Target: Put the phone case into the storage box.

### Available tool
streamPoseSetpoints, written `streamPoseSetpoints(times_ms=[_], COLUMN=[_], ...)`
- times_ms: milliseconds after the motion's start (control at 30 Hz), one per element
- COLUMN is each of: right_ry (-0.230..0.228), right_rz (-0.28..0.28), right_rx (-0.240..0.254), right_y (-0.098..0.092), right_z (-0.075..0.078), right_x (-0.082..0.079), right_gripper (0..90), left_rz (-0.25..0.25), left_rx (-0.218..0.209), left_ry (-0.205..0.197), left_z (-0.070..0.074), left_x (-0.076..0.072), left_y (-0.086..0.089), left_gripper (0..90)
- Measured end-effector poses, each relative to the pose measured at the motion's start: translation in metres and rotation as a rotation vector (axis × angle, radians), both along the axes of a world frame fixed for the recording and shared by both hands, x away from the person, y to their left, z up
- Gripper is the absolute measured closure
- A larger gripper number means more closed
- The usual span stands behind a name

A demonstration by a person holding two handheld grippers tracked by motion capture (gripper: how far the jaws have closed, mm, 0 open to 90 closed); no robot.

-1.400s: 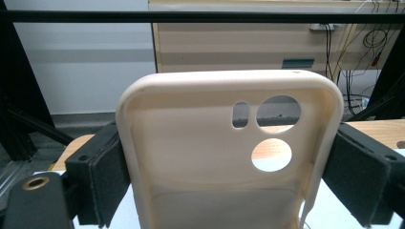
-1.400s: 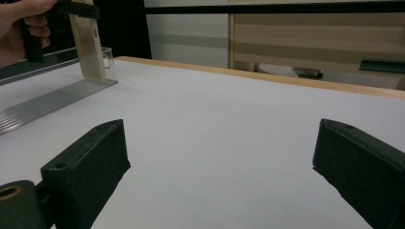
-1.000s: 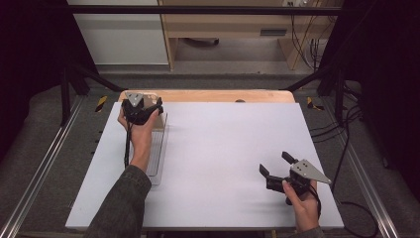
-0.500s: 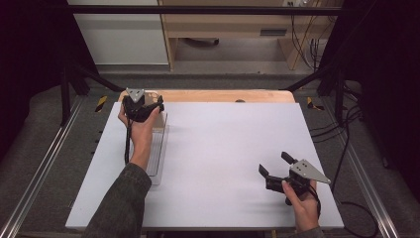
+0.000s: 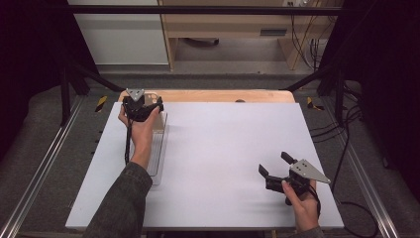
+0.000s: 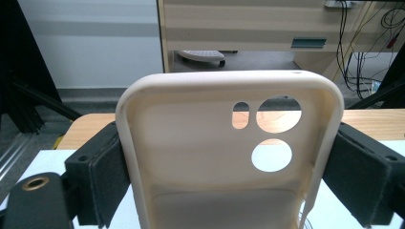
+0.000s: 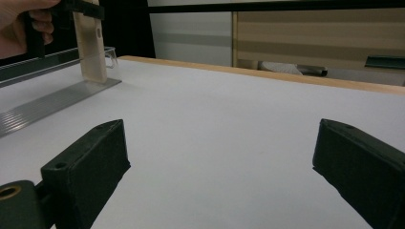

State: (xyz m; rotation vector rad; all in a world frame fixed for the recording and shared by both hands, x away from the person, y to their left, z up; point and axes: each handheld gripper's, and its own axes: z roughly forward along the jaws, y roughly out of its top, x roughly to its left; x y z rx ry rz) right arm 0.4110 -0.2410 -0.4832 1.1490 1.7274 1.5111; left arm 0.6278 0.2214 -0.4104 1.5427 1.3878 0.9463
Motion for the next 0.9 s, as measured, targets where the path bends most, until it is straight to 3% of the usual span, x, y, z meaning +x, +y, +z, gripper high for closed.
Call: streamPoseSetpoints(times_ms=[367,900], right_ry=[0.004,0.004], right_rz=[0.006,0.008], right_rx=[-0.001,0.004], right_y=[0.0010,0.0014], right_z=[-0.0009,-0.0011], right_x=[0.0004,0.0001], right_gripper=[4.6,4.0], left_rz=[0.004,-0.003], left_rx=[0.037,0.027], left_ry=[0.027,0.012], left_z=[0.0000,-0.0034], left_x=[0.0043,0.0081], left_y=[-0.0044,-0.0020], left_gripper=[10.6,9.8])
